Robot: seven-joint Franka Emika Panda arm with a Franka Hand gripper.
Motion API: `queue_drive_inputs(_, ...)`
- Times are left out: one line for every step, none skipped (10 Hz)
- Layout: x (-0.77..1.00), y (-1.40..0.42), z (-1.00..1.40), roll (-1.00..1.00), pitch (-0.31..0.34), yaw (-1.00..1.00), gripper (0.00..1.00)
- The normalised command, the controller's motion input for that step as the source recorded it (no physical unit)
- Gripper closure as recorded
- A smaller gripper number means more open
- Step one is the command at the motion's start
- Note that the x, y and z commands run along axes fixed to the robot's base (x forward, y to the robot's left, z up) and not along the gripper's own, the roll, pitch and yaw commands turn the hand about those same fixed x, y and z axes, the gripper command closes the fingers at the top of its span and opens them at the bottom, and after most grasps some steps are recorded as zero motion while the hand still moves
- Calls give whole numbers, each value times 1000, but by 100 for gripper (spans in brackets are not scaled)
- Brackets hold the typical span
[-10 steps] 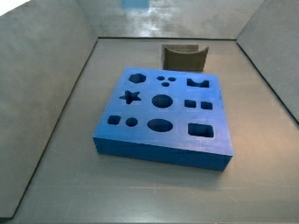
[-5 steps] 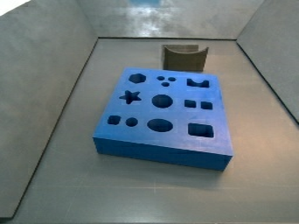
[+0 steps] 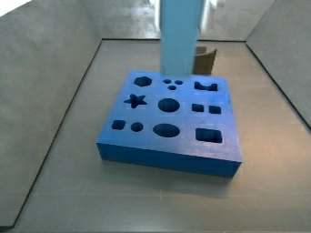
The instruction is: Insert the rectangle object.
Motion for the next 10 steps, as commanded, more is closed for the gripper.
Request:
queue_drive_inputs(929,-463,-837,61,-101,-20,100)
queue_drive_inputs(911,-449,-877,73,-113,-37,100)
queue_drive_inputs(940,-323,-877,106,-84,-57,100)
queue_drive_inputs(1000,-49,-763,110,-24,-60,100)
queue_drive_inputs(1000,0,-620,187,0,-54,100)
queue_drive_inputs(1000,23,-463,193,0,-71,100)
queue_drive_inputs(986,0,-331,154,0,-106,100)
queue_drive_inputs(943,0,-300,164,24,-111,100)
queue_drive_inputs(743,134,-309,106,43,-94,100)
queue_drive_inputs(577,217,-297,111,36,-86,100)
